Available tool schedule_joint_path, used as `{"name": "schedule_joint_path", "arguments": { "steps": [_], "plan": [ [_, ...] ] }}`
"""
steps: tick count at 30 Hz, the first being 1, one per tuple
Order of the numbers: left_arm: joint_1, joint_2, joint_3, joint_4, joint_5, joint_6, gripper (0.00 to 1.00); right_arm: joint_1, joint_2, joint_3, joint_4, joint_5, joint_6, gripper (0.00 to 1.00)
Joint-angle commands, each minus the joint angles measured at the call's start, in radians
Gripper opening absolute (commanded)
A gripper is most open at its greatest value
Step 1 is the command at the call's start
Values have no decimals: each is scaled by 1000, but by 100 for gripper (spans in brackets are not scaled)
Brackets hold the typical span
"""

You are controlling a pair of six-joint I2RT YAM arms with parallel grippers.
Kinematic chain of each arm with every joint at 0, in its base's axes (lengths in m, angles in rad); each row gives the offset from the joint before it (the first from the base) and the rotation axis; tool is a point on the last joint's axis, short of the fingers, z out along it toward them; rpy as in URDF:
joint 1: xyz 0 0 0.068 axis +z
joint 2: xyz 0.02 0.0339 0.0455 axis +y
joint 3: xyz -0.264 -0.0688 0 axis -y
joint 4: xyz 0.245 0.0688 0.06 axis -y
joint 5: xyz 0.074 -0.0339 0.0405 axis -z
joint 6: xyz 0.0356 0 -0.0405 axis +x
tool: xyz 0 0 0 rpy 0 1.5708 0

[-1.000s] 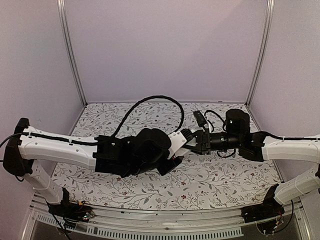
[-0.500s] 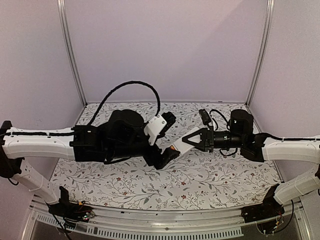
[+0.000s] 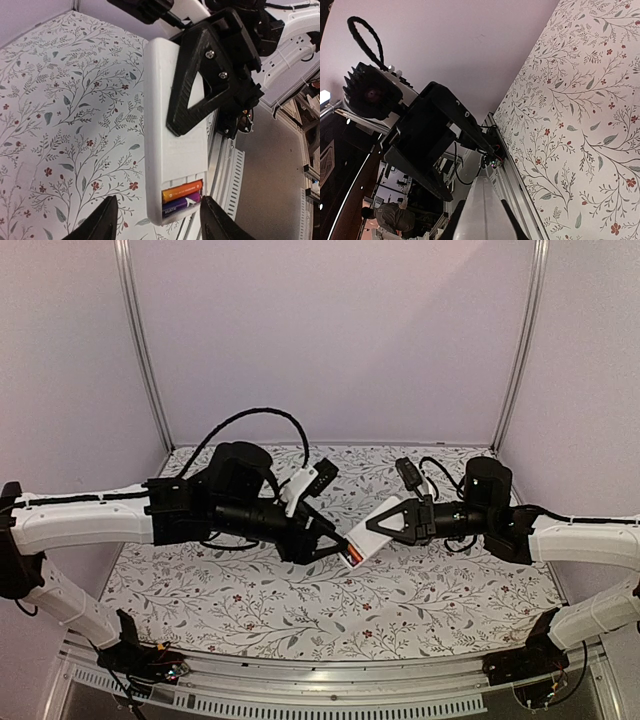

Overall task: Load the batteries into the remote control
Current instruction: Adjust the remote control without the battery cover, then press the battery in the battery compartment, then place the remote control without the battery cover at the center of the board.

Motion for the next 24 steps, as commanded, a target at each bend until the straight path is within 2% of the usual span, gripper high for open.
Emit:
{"name": "schedule_joint_path", "arguments": {
  "steps": [1,5,8,9,14,16,19,22,24],
  "plan": [
    [5,36,18,-23,26,-28,54,-3,-21,23,6,-25,-19,0],
    [6,82,51,-77,-24,-29,46,-4,-29,33,10,-45,-20,0],
    [9,103,68,-111,-56,-27,45,-6,-37,34,7,-45,-20,0],
    [14,104,74,-123,-62,-21,49,-10,-39,32,5,-43,-21,0],
    [75,54,54,-125,-64,7,81,-89,-36,-8,-23,-36,-20,0],
    [127,48,47,-140,-84,39,86,-132,-40,-27,-60,-25,-32,0],
    [211,110,92,-205,-125,56,84,-193,-45,-46,-135,-11,-74,0],
    [263,220,172,-287,-154,71,70,-240,-29,-53,-214,-13,-120,0],
    [281,280,216,-298,-145,87,67,-247,-11,-59,-240,-12,-144,0]
  ]
}}
